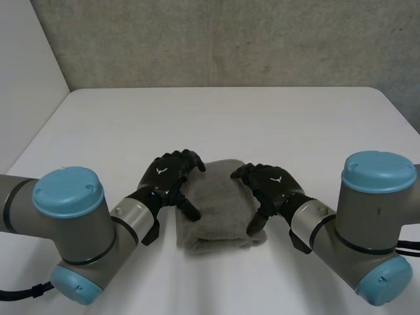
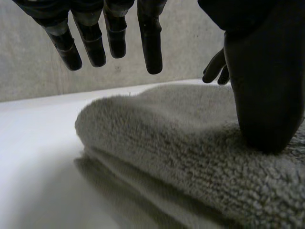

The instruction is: Fold the towel.

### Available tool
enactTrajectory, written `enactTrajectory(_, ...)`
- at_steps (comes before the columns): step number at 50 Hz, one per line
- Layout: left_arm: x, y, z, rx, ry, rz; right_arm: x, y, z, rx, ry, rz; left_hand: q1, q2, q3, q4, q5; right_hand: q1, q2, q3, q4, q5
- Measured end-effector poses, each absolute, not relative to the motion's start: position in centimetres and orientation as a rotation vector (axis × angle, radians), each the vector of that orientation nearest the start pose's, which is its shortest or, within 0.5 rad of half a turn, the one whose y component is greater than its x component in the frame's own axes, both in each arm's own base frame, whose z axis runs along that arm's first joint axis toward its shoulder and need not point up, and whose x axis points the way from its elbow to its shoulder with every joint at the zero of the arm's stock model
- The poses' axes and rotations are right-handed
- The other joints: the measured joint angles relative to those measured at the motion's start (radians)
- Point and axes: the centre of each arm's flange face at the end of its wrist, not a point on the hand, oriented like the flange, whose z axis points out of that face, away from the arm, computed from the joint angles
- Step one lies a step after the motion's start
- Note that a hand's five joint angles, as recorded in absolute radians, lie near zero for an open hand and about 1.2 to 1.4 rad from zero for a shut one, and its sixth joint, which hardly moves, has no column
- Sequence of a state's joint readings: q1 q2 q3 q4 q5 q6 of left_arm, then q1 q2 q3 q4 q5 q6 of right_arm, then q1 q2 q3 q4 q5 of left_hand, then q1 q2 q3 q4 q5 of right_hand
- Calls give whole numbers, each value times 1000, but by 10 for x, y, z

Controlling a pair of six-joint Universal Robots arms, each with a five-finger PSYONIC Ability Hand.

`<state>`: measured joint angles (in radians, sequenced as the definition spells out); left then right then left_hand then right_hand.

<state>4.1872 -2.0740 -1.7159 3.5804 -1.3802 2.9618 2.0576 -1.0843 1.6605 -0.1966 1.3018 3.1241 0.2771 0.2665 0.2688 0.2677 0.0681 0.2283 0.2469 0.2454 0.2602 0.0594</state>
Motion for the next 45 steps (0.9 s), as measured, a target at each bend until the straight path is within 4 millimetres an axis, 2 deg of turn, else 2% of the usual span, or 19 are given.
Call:
enactTrajectory(10, -307, -235, 124, -518, -2044, 1475, 299, -237, 123, -764, 2145, -1391, 0, 0, 0, 0, -2, -1, 0, 0, 0, 0)
enactTrajectory(16, -307, -234, 129, -518, -2036, 1484, 299, -238, 130, -757, 2135, -1413, 0, 0, 0, 0, -2, -4, 0, 0, 0, 0)
enactTrajectory(22, -307, -238, 156, -547, -1989, 1570, 300, -239, 167, -753, 2052, -1524, -6, -1, -1, -1, -4, -4, 0, -2, 0, 0)
enactTrajectory(28, -301, -244, 198, -562, -1983, 1710, 298, -235, 218, -758, 1935, -1686, -14, -5, -9, -2, -6, -4, 0, -5, 0, 0)
enactTrajectory(32, -294, -249, 231, -525, -2001, 1795, 290, -236, 258, -706, 1883, -1832, -14, -5, -9, -5, -6, -4, 0, -5, 0, 0)
enactTrajectory(35, -290, -251, 249, -494, -2011, 1832, 283, -239, 278, -648, 1882, -1916, -14, -7, -9, -5, -6, -4, 0, -5, 0, 0)
enactTrajectory(37, -284, -252, 269, -455, -2027, 1863, 274, -242, 296, -571, 1903, -1998, -14, -7, -9, -5, -6, -4, 0, -5, 0, 0)
enactTrajectory(40, -276, -252, 287, -407, -2054, 1884, 264, -245, 307, -494, 1946, -2058, -14, -7, -9, -5, -7, -4, 0, -5, 0, 0)
enactTrajectory(45, -267, -250, 302, -363, -2082, 1889, 257, -246, 310, -445, 2007, -2075, -14, -7, -9, -5, -8, -4, 0, -5, 0, 0)
